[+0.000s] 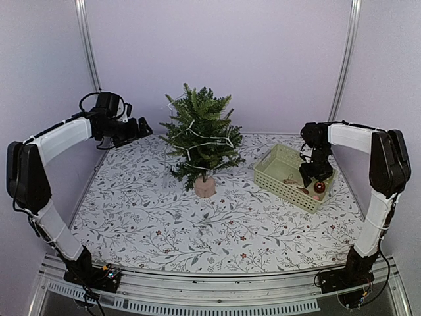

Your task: Decorate the small christmas tree

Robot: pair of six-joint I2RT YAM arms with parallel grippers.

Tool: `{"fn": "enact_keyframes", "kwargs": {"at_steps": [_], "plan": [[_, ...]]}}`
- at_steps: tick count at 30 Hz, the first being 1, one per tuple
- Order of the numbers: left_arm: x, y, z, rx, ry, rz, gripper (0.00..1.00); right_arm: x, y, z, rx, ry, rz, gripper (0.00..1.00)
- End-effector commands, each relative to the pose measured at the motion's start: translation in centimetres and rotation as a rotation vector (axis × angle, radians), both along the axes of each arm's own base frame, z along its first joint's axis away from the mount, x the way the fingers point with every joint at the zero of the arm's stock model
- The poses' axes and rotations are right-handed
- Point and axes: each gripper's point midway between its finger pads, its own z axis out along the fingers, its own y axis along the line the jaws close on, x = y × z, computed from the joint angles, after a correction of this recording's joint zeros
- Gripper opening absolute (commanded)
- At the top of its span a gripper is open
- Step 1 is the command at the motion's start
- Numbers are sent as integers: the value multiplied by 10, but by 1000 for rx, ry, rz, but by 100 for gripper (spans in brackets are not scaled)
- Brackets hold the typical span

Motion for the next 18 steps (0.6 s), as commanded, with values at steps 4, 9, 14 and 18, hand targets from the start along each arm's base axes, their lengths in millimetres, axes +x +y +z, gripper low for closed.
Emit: {"fn": "enact_keyframes", "kwargs": {"at_steps": [4, 9, 14, 18], "plan": [[-6, 0, 14, -10, -41, 8, 99, -12, -27, -10, -185, 18, -41, 67], [-5, 0, 13, -14, -41, 8, 99, -3, -35, -15, -248, -1, -50, 66], [-4, -1, 15, -16, -46, 6, 99, 3, -36, -35, -271, 26, -47, 62], [-4, 1, 15, -9, -49, 14, 99, 5, -34, -48, -270, 48, -41, 59]]}}
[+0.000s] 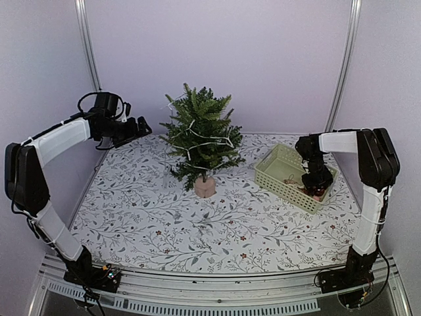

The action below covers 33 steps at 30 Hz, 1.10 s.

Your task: Decorate the small christmas tree

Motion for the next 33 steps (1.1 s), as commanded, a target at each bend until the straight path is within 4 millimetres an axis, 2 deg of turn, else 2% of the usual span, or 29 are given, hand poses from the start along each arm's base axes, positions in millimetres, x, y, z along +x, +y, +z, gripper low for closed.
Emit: {"fn": "enact_keyframes", "kwargs": {"at_steps": [1, 6, 11, 16, 20, 25, 29, 33], "plan": [[0, 1, 10, 1, -34, 9, 99, 11, 2, -7, -17, -20, 1, 59], [-2, 3, 8, 11, -27, 14, 99, 20, 7, -4, 7, -32, 4, 52], [-2, 2, 12, 9, -33, 11, 99, 42, 25, 33, 113, -127, 3, 43], [-4, 1, 17, 6, -47, 3, 100, 49, 48, 63, 259, -189, -10, 43], [-8, -2, 27, -9, -82, -13, 99, 46, 67, 80, 401, -217, -12, 42], [-18, -8, 52, -31, -191, -57, 99, 39, 86, 101, 662, -247, -37, 40], [-30, -13, 72, -53, -298, -100, 99, 29, 108, 138, 831, -307, 58, 39], [-43, -22, 79, -41, -363, -159, 99, 9, 140, 174, 1047, -343, 188, 37]]}}
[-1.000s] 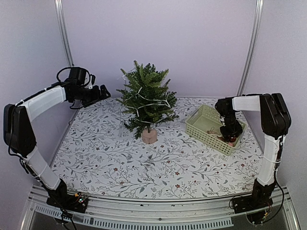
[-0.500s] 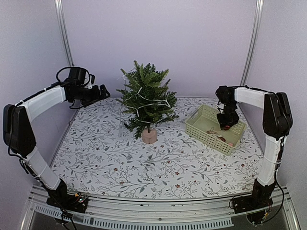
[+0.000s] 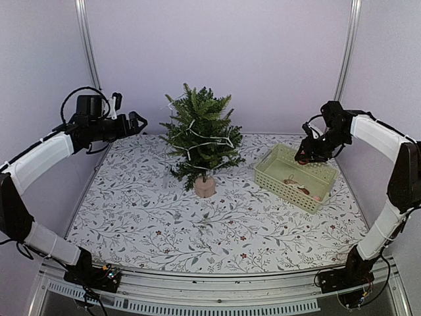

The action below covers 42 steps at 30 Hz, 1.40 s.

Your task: Decorate the small christmas tree

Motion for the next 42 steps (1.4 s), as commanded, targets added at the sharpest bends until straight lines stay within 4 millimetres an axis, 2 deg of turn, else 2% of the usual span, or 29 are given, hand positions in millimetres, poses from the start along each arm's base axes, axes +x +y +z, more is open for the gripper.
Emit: {"fn": "enact_keyframes", "kwargs": {"at_steps": [1, 7, 12, 21, 26, 28, 31, 36, 42], "plan": [[-11, -20, 23, 22, -142, -103, 99, -22, 52, 58, 304, -137, 191, 37], [-38, -49, 32, 94, -255, -219, 99, -59, 84, 105, 505, -216, 349, 36], [-75, -77, 44, 119, -377, -338, 98, -92, 114, 131, 631, -241, 500, 37], [-131, -95, 54, 132, -491, -444, 92, -132, 165, 173, 742, -304, 676, 34], [-142, -76, 43, 156, -499, -360, 87, -145, 185, 171, 769, -352, 715, 33], [-147, -74, 45, 154, -542, -366, 85, -151, 190, 169, 797, -382, 732, 33], [-154, -82, 39, 155, -553, -404, 78, -162, 200, 171, 842, -423, 759, 32], [-169, -111, 35, 131, -586, -481, 71, -177, 216, 158, 819, -463, 793, 32], [-186, -132, 33, 109, -633, -472, 63, -169, 215, 145, 782, -505, 753, 31]]}}
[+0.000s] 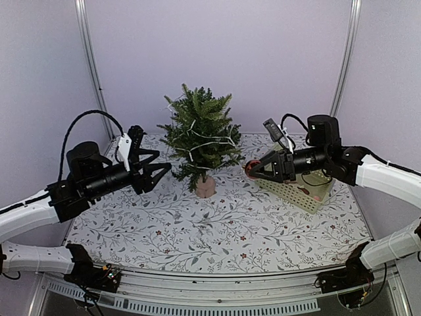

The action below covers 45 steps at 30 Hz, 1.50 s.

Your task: Decorate the small christmas tree

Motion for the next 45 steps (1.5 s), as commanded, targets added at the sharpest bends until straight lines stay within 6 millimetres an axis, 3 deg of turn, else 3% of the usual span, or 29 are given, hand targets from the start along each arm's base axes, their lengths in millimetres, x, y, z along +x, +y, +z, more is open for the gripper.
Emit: {"fn": "enact_keyframes", "kwargs": {"at_steps": [1, 12, 26, 38, 45], "plan": [[-7, -9, 11, -57, -73, 24, 63, 13, -2, 13, 33, -100, -75, 30], [-3, -29, 3, -41, -84, 23, 62, 23, -4, 19, -74, -190, -90, 29], [-7, -14, 14, -90, -104, 69, 63, 47, 8, 16, -127, -216, -91, 28], [-4, -19, 5, -78, -95, 61, 63, 54, 11, 25, -132, -227, -98, 28], [-4, -19, 4, -74, -97, 65, 63, 61, 12, 15, -173, -249, -96, 28]]}}
